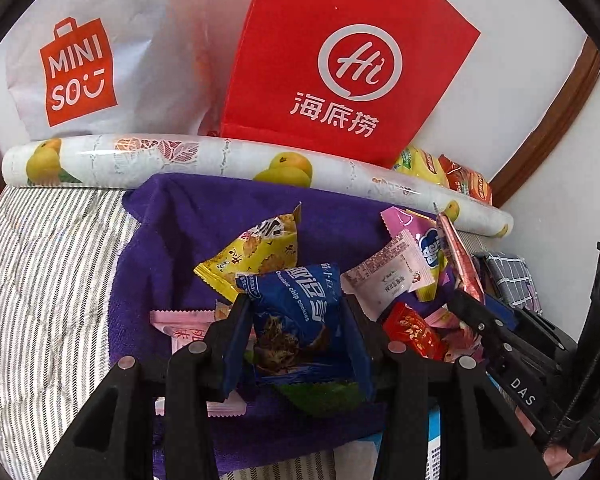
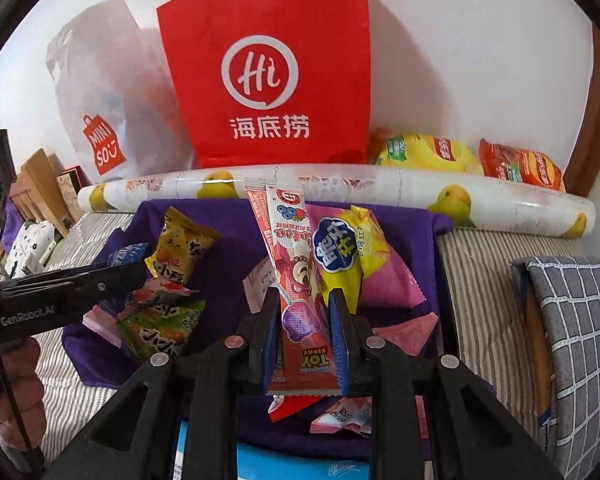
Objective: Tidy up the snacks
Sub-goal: 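Lower both snacks onto the towel and open both tools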
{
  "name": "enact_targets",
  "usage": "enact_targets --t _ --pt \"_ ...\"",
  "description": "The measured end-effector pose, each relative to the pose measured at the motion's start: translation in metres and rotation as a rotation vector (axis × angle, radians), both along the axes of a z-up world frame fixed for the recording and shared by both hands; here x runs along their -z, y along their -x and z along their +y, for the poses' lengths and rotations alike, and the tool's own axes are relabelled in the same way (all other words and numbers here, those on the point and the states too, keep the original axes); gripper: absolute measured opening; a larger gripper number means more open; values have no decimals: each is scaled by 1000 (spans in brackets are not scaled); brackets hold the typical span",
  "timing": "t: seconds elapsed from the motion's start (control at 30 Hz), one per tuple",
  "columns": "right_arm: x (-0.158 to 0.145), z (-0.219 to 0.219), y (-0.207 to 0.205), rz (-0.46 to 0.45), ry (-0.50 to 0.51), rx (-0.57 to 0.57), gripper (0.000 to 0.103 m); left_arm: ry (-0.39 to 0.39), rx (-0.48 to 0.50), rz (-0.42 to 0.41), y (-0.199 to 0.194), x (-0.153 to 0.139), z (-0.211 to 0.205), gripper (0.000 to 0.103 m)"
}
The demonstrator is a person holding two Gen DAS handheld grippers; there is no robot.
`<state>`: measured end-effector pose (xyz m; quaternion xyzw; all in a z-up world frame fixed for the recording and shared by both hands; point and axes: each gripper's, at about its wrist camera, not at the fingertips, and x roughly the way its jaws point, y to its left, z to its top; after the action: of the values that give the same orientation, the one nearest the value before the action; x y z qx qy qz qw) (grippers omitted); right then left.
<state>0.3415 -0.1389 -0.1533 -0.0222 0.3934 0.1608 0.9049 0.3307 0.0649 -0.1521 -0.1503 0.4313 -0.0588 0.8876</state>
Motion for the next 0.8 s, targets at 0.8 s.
enact_targets --t 0.8 --pt "-8 -5 4 -25 -43 -2 54 -49 2 -22 1 -6 -2 60"
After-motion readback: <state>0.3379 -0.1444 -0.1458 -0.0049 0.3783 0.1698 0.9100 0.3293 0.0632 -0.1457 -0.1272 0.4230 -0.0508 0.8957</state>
